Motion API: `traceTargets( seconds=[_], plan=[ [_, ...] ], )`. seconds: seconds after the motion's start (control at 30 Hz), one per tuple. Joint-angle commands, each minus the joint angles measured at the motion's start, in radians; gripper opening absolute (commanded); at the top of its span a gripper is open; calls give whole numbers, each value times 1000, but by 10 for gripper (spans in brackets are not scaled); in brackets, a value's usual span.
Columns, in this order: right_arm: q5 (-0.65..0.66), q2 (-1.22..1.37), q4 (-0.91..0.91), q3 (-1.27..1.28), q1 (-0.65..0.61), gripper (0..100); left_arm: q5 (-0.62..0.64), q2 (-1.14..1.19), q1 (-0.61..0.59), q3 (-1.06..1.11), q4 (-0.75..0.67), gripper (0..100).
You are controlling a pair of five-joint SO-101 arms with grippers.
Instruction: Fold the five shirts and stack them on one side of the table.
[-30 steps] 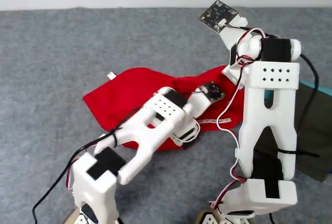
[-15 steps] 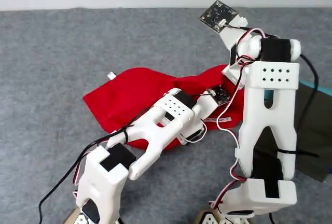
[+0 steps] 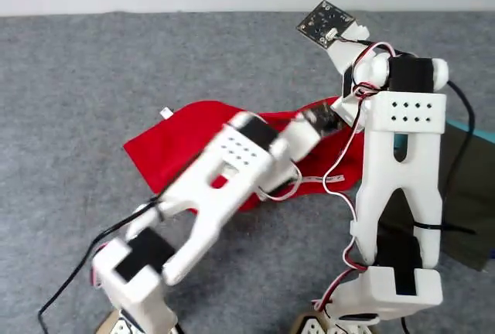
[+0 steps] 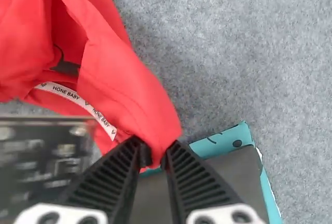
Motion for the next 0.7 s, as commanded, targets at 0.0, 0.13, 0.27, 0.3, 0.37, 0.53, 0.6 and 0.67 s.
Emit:
traceTargets(
  seconds=[0.0,0.13,0.27,0.3,0.37,0.53,0.6,0.67],
  plan=[
    [-8,-15,-8,-9,10,10,-34,-176,-31,-35,55,14],
    [-9,-18,-12,-11,10,10,-83,-229,-72,-33,118,14],
    [-9,-41,1,-48,10,10,-87,-322,-189,-36,141,14],
    [-9,-54,1,-57,10,10,-87,-356,-226,-36,141,14],
    [-8,-91,1,-64,8,10,-89,-427,-301,-36,137,14],
    [-5,-196,1,-64,4,10,-152,-574,-439,-38,137,14],
    [-5,-229,1,-64,2,10,-167,-621,-480,-38,138,14],
    [-8,-272,1,-64,2,10,-169,-663,-514,-38,133,14]
  ],
)
